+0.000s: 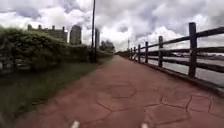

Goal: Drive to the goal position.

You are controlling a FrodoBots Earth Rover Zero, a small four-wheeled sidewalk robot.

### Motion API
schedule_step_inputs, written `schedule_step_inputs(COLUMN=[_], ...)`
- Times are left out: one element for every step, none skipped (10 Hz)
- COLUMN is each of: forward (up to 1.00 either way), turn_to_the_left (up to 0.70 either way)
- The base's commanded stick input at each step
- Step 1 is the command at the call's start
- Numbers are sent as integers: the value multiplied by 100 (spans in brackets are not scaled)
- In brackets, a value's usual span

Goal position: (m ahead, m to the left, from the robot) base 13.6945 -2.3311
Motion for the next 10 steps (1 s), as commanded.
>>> schedule_step_inputs(forward=[70,70,70,70,70,70,70,70,70,70], turn_to_the_left=[0,0,0,0,0,0,0,0,0,0])
